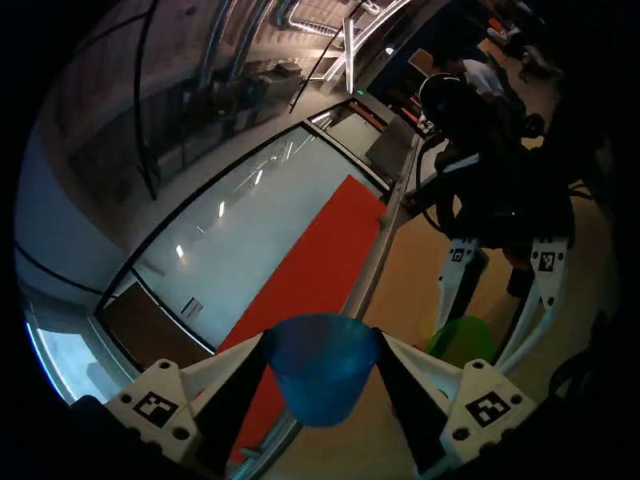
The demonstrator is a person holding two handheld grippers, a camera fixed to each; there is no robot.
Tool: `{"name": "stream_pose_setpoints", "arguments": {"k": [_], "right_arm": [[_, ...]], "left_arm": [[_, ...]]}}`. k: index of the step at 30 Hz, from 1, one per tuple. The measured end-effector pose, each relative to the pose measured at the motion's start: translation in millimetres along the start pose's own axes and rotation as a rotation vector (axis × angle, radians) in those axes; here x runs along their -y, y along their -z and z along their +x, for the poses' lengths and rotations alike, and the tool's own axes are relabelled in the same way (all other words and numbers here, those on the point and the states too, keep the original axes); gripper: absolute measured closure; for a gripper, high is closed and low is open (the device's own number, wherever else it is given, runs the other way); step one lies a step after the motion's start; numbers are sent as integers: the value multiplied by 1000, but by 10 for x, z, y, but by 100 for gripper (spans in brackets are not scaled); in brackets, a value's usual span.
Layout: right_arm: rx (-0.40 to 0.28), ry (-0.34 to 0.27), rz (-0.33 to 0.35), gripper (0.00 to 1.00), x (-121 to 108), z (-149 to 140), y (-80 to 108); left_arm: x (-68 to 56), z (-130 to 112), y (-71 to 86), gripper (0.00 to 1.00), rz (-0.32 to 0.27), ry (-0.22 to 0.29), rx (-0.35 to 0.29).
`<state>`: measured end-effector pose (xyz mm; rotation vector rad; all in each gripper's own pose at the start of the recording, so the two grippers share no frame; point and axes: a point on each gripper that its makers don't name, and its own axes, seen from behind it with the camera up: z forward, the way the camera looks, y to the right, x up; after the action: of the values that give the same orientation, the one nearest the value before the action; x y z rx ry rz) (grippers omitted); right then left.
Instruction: Pour water
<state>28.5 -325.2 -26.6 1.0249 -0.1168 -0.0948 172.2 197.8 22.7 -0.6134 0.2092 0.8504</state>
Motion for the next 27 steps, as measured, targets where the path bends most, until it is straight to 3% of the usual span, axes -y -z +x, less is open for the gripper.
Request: {"name": "stream_pose_setpoints", "arguments": {"k": [14,27], "right_arm": [[-4,-7,0,10,-22,14,-10],[-9,-11,-1,10,-35,21,-7]], "left_arm": [[2,51,-37,11,17,-116,3],[-4,69,-76,11,20,-187,8]]}}
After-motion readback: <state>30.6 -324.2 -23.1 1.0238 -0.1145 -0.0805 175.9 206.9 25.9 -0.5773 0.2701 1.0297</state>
